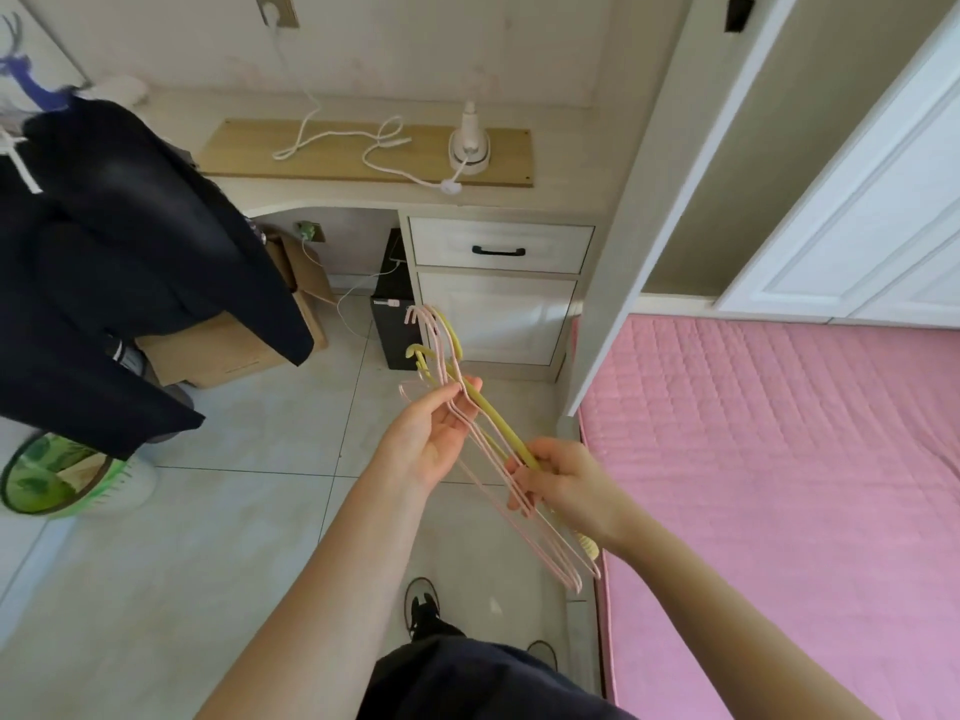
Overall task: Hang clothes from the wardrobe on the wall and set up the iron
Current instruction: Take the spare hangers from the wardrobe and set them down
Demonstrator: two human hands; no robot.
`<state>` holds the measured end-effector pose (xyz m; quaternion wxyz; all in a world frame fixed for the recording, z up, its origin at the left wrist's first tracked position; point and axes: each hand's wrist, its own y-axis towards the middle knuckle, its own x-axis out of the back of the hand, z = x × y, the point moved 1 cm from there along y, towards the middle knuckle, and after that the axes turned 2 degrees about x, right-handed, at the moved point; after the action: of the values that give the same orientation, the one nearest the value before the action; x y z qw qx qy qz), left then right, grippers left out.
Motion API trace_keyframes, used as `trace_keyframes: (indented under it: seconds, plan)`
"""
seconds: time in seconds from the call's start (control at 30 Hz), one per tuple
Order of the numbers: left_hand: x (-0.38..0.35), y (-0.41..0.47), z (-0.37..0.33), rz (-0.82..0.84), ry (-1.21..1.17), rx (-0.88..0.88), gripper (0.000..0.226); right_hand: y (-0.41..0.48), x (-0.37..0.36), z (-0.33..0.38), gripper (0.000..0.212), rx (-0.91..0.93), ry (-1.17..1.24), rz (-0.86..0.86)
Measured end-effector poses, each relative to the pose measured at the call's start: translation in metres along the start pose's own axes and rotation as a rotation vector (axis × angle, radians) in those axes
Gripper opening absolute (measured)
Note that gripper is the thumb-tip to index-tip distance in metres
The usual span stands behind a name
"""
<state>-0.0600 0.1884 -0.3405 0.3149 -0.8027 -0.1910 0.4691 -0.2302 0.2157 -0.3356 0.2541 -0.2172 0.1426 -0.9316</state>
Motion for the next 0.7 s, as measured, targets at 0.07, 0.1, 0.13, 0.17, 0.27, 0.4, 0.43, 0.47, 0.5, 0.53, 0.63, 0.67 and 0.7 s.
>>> trace_keyframes:
  seconds: [0.07,0.1,0.13,0.17,0.27,0.4,0.43,0.47,0.5,0.53,0.63,0.67,0.7]
  plan:
    - [0.005,0.009,-0.018,-0.004,0.026,0.015,0.027,0.019,-0.006,0.006,0.011,-0.035,-0.005,0.033]
    - [0.007,0.014,-0.026,-0.002,0.037,0.021,0.028,0.029,-0.009,0.01,0.012,-0.051,-0.01,0.037]
    - [0.009,0.02,-0.034,0.003,0.05,0.025,0.029,0.038,-0.012,0.015,0.013,-0.062,-0.006,0.03]
    - [0.011,0.025,-0.041,0.01,0.067,0.024,0.031,0.047,-0.016,0.02,0.015,-0.064,0.007,0.012]
    - [0.014,0.038,-0.057,0.018,0.182,0.013,0.03,0.072,-0.03,0.036,0.017,-0.055,0.001,-0.064]
    - [0.014,0.051,-0.074,0.008,0.309,-0.033,0.021,0.1,-0.046,0.046,0.009,-0.087,0.017,-0.12]
    - [0.014,0.055,-0.078,-0.011,0.325,-0.048,0.021,0.105,-0.048,0.048,0.009,-0.098,0.052,-0.135]
    - [0.014,0.058,-0.083,-0.029,0.342,-0.062,0.022,0.11,-0.05,0.049,0.01,-0.111,0.09,-0.151]
    - [0.013,0.062,-0.087,-0.038,0.359,-0.073,0.025,0.114,-0.051,0.05,0.011,-0.123,0.119,-0.165]
    - [0.011,0.066,-0.091,-0.042,0.366,-0.081,0.028,0.117,-0.051,0.052,0.013,-0.131,0.136,-0.176]
    - [0.004,0.08,-0.1,-0.042,0.332,-0.064,0.028,0.127,-0.049,0.056,0.013,-0.126,0.132,-0.196]
    - [0.001,0.085,-0.101,-0.05,0.322,-0.047,0.024,0.131,-0.048,0.057,0.012,-0.116,0.122,-0.201]
    - [-0.003,0.091,-0.103,-0.056,0.317,-0.033,0.022,0.135,-0.045,0.058,0.012,-0.102,0.111,-0.205]
